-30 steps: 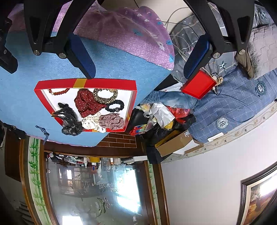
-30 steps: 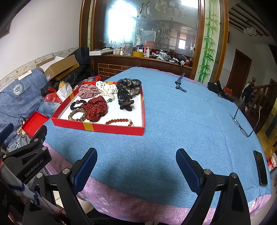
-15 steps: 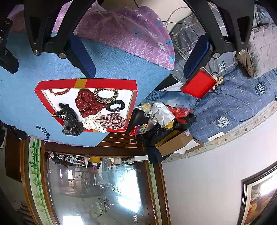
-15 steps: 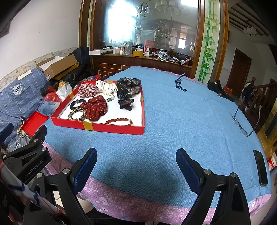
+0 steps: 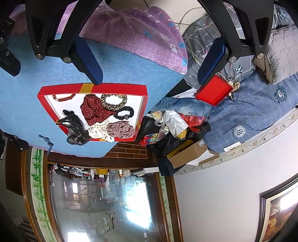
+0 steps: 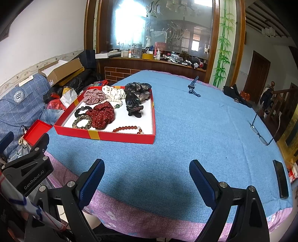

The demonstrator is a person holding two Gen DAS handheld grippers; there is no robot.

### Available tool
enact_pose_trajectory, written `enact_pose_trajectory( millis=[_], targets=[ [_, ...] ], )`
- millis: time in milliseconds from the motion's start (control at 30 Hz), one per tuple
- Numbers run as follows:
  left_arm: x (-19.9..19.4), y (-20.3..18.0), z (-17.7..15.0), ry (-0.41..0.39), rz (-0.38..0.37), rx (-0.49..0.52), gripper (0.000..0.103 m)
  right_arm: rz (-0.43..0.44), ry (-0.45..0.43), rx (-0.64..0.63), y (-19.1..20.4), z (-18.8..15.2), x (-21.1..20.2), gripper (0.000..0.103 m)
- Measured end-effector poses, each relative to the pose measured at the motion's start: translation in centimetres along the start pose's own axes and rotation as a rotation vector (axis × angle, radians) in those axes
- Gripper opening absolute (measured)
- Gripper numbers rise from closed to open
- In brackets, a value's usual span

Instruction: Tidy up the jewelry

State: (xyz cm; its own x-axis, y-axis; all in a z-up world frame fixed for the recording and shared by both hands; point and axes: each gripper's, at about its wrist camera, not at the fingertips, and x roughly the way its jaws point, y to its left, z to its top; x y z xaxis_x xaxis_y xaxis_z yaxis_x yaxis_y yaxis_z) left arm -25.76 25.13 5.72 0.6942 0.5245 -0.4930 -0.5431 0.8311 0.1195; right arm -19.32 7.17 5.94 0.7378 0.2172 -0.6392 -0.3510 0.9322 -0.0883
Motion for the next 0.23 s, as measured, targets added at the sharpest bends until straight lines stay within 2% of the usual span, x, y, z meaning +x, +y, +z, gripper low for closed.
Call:
enact_pose_trajectory(
  millis=[167,233],
  targets=[
    [-0.1,-0.1,0.9,-0.008,0.013,0.000,0.101,-0.014,0.002,0.024,-0.7,0.0,0.2,0.095],
    [-0.2,-0.6,1.8,-0.013,-0.012,0.014,0.101,-0.017,0.003,0.050,-2.0,0.2,0.2,0.095]
  ],
)
